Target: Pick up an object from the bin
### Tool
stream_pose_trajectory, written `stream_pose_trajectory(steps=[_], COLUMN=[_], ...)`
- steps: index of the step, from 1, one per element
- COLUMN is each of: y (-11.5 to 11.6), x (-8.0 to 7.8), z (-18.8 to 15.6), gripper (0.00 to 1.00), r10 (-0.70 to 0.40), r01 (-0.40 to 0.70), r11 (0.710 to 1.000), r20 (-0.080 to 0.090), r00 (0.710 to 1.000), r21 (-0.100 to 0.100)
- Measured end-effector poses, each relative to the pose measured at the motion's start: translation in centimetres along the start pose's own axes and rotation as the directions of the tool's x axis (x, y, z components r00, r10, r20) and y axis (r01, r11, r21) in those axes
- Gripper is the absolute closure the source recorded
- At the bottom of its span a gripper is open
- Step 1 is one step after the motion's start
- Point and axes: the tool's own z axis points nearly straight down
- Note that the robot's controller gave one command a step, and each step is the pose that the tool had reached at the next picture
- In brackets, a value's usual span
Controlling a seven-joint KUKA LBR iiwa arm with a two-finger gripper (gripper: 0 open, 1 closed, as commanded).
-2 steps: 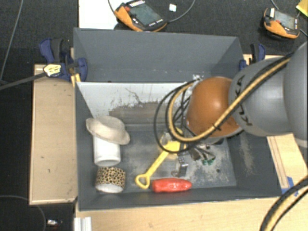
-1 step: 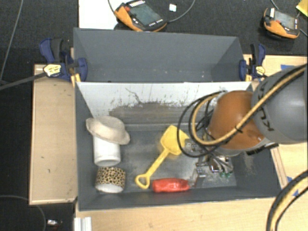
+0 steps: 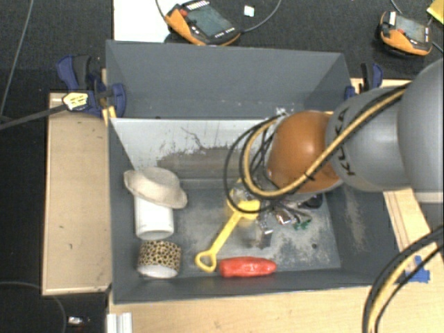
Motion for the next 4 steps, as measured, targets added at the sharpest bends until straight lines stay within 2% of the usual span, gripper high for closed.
stream_pose_trajectory(steps=[1, 4], y=[5.9, 5.9], x=[4.6, 4.6], z=[-0.4, -1.4], gripper=[1.0, 1.0], r10=[-0.055, -0.056], r01=[0.055, 0.056], r11=[0.998, 0.998], r20=[0.007, 0.008], r00=[0.998, 0.998], r21=[0.005, 0.004])
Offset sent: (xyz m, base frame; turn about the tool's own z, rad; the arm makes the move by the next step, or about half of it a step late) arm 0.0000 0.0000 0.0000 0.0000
